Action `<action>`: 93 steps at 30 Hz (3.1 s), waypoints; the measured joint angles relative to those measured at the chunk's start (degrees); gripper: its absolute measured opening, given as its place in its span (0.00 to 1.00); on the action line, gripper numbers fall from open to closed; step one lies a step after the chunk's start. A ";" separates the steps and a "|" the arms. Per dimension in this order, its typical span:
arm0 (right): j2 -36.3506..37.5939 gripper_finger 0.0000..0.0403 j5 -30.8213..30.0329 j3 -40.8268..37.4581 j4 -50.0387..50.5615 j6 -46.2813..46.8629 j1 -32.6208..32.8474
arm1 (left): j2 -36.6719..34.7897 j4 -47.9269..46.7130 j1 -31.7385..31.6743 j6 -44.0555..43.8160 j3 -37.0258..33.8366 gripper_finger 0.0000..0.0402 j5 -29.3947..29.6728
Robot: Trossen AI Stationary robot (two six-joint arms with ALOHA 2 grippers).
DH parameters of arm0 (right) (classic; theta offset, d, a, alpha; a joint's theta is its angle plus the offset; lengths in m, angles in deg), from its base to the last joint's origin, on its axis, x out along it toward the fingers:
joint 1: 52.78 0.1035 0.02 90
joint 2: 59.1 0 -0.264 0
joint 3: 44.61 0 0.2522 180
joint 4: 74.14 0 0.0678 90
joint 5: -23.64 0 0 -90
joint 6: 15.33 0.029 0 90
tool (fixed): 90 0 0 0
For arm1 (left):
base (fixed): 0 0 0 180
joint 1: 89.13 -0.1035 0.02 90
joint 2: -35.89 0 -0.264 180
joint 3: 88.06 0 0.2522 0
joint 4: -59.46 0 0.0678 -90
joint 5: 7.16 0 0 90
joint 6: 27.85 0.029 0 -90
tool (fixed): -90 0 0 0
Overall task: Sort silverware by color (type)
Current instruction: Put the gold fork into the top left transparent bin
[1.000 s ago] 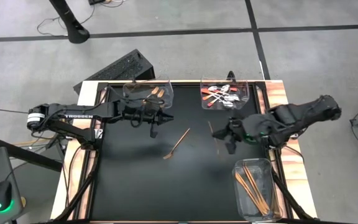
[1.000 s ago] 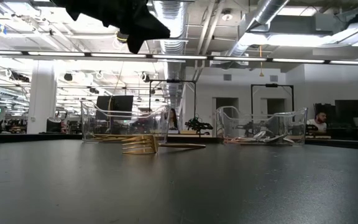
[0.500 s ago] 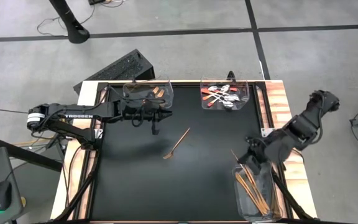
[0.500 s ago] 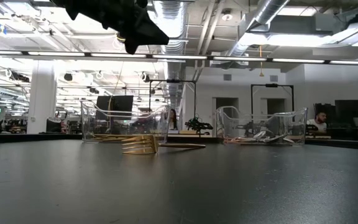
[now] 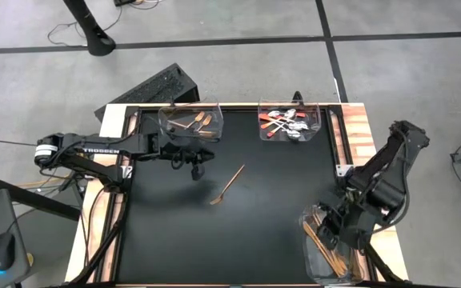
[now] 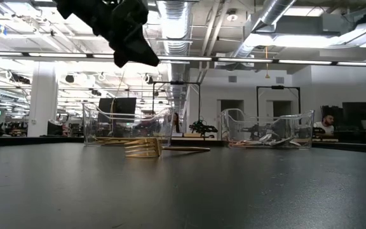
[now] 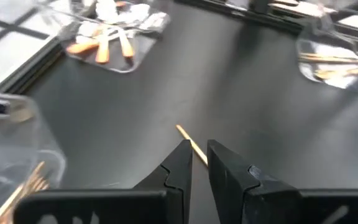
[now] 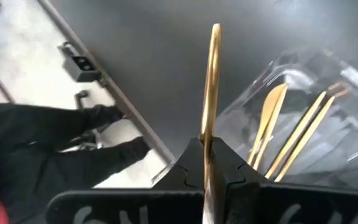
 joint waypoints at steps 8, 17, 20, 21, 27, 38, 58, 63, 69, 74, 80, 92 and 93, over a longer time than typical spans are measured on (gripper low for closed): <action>-0.85 0.02 -6.32 0.00 1.18 -9.97 -6.90 | -0.09 2.75 0.14 -3.10 0.43 0.10 3.89; 0.82 0.02 -10.80 0.00 -9.37 -40.91 -24.47 | -0.17 -10.84 0.16 -5.51 9.71 0.10 10.23; 0.41 0.02 -10.56 0.00 -18.50 -52.51 -33.06 | -1.08 -16.69 0.31 -6.33 15.12 0.10 12.22; -0.22 0.02 -10.35 0.00 -22.44 -56.22 -35.96 | -1.60 -18.41 0.55 -6.01 16.83 0.10 13.00; -7.25 0.02 -7.32 0.00 -49.64 -67.30 -50.81 | -5.23 -26.84 2.99 -2.91 23.75 0.10 22.89; -29.57 0.02 -5.40 0.00 -97.78 -54.65 -62.84 | -13.36 -33.69 8.25 -15.48 23.61 0.10 30.09; -53.71 0.23 -5.95 19.51 -98.24 -44.19 -67.97 | -11.21 -49.62 15.51 -30.91 23.52 0.10 36.84; -53.69 0.41 -4.59 21.03 -92.25 -43.74 -68.64 | -10.80 -49.93 15.55 -30.91 23.52 0.10 38.51; -48.09 0.51 13.46 21.14 -84.29 -47.32 -70.56 | -8.68 -50.95 15.55 -28.32 23.52 0.10 40.19; -38.91 0.50 14.02 21.14 -62.78 -57.72 -69.78 | -5.22 -50.07 15.55 -25.42 23.52 0.10 40.37; -28.23 0.44 7.13 21.14 -45.64 -64.20 -69.42 | 0.69 -40.00 15.53 -18.82 23.52 0.10 40.02; -8.84 0.38 5.78 21.14 -27.44 -74.34 -75.02 | 15.15 -30.37 12.05 -19.26 23.52 0.11 26.41; -7.63 0.38 5.70 21.14 -26.10 -74.89 -75.59 | 16.64 -28.63 11.83 -18.92 23.52 0.11 24.60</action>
